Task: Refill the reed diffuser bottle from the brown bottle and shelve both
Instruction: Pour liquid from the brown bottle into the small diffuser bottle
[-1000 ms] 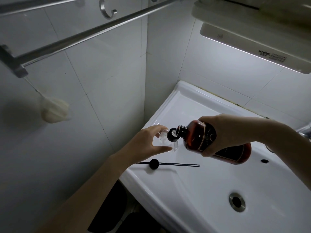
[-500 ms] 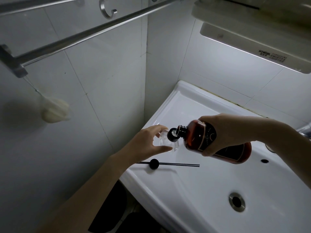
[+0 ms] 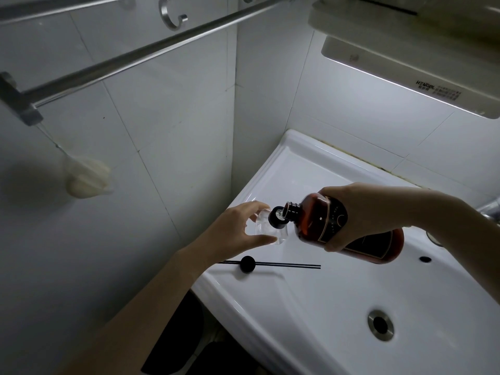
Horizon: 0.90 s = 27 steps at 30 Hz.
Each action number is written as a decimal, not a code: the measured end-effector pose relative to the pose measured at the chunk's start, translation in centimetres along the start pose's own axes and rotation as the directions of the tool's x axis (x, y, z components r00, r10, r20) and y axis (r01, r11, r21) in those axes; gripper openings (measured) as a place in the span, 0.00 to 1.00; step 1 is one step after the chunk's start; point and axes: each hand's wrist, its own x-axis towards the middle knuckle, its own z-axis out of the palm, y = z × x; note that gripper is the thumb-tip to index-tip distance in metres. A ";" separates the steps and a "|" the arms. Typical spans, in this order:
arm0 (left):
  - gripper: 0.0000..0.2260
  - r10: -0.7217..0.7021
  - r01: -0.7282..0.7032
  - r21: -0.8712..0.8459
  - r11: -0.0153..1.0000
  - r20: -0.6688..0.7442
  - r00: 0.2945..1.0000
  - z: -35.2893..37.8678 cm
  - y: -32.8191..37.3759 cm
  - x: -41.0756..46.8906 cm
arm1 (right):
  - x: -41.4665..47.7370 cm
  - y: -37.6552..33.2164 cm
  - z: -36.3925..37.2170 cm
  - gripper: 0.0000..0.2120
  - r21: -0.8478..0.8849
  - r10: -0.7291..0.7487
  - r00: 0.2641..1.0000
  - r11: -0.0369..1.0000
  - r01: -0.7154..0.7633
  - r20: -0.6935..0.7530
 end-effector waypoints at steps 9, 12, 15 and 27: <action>0.22 0.002 -0.002 -0.004 1.000 -0.001 1.000 0.2 0.0 0.1 | -0.1 0.0 -0.2 0.22 -0.005 0.017 1.000 1.000 -0.017 0.003; 0.21 0.002 -0.002 -0.003 1.000 0.001 1.000 0.2 0.0 0.2 | -0.1 0.0 -0.1 0.21 -0.011 0.017 1.000 1.000 -0.017 0.006; 0.21 0.003 -0.003 -0.001 1.000 0.007 1.000 0.2 0.0 0.2 | 0.0 0.0 -0.1 0.20 -0.016 0.014 1.000 1.000 -0.014 0.007; 0.21 -0.002 0.002 -0.005 1.000 0.004 1.000 0.2 -0.1 0.2 | 0.2 0.0 -0.1 0.20 0.001 0.019 1.000 1.000 -0.019 0.021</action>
